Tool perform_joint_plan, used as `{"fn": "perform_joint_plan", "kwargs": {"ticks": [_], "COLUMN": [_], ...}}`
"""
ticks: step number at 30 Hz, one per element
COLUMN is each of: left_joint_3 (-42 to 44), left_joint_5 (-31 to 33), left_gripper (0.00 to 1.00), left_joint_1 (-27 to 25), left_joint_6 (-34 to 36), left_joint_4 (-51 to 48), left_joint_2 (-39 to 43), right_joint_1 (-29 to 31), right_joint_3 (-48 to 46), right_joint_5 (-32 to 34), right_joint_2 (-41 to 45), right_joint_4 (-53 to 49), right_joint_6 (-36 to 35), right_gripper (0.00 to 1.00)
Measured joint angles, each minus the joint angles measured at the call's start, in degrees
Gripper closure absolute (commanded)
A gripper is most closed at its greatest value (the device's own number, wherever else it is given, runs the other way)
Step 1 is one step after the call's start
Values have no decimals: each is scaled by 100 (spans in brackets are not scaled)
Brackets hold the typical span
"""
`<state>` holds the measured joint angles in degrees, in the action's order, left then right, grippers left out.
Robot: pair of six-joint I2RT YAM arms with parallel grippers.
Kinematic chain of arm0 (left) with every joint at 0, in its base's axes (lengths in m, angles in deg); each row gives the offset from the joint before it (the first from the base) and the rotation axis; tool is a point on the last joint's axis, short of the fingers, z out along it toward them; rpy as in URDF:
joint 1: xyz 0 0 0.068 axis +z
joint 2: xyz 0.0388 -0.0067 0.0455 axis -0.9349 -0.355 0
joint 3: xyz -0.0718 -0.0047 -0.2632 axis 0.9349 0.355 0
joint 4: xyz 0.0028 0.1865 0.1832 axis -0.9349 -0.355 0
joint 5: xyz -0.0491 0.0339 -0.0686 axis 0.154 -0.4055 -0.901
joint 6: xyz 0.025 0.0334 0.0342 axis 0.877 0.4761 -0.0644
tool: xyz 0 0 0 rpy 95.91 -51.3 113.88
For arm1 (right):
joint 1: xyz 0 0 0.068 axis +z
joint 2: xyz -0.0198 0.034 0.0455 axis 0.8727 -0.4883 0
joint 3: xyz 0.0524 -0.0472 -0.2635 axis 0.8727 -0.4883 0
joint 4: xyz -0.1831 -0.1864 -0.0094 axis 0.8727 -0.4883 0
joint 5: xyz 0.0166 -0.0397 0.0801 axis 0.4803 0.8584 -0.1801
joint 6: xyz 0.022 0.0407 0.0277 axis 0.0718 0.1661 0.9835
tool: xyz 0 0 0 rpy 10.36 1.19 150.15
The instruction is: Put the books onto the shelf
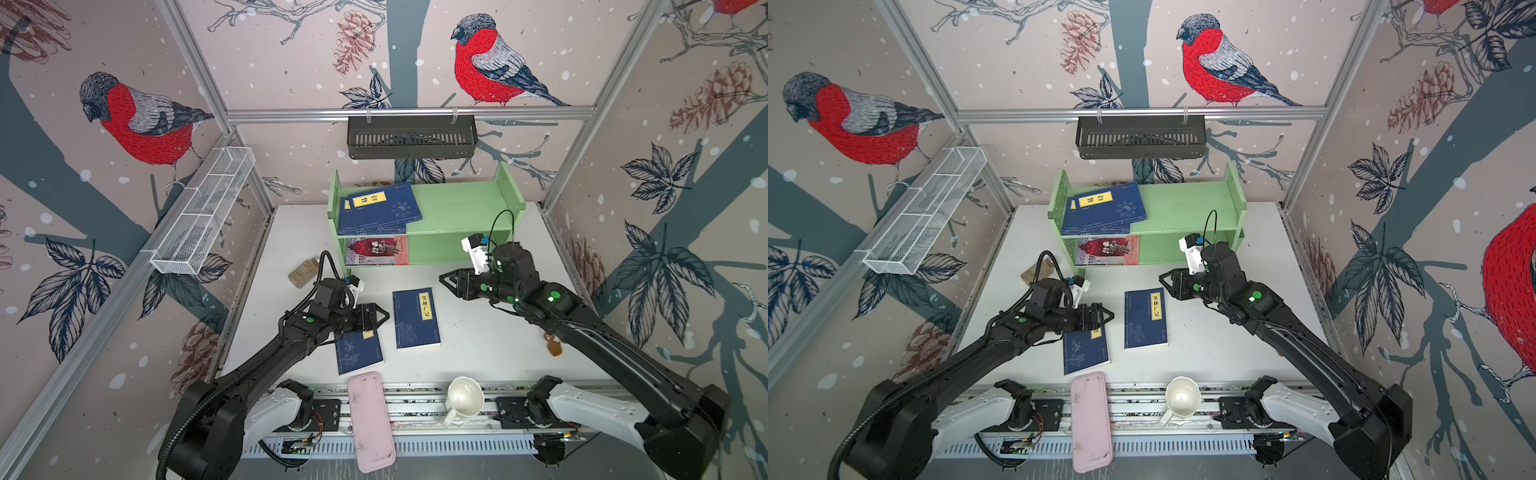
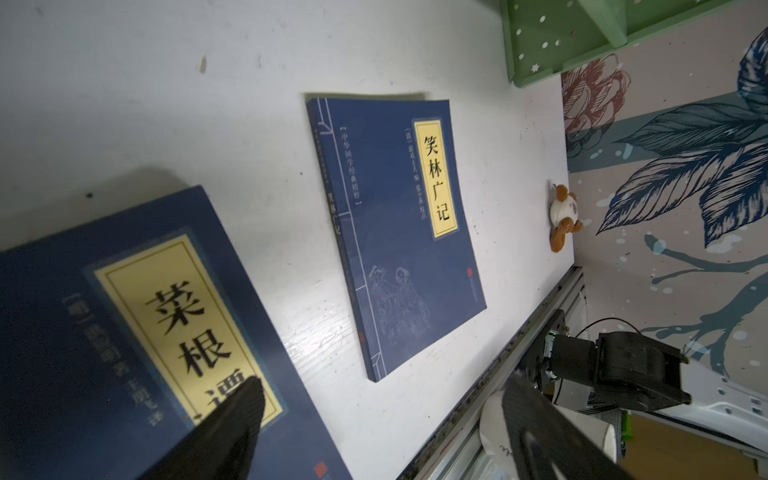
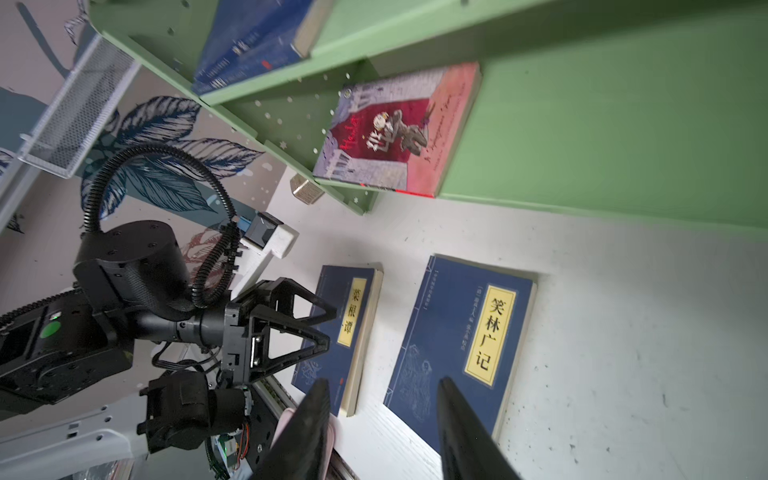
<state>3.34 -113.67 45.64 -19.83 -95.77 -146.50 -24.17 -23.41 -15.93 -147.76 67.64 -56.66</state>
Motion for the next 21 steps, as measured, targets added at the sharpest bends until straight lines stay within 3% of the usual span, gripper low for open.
{"fn": "perform_joint_plan", "kwargs": {"ticks": [5,15,19,21], "left_joint_3": [-597,-2140,-3152,-3751], "left_joint_5": [-61,-568,-494,-127], "left_gripper": [10,10,7,7], "left_joint_1": [50,59,164,326], "left_joint_6": [223,1576,2039,2087], "left_joint_4": [-308,-1718,-1985,-2057], "left_joint_2": [151,693,909,844], "right_joint_1": [-146,-782,-977,-1001], "right_joint_3": [1012,2778,3289,3530], "right_joint_5": [216,354,129,-7], "right_joint_2": [-553,-2511,-3152,-3438], "right_joint_4": [105,634,942,1032], "right_joint_6": [-260,-739,-743,-745], "right_gripper": [48,45,44,44]}}
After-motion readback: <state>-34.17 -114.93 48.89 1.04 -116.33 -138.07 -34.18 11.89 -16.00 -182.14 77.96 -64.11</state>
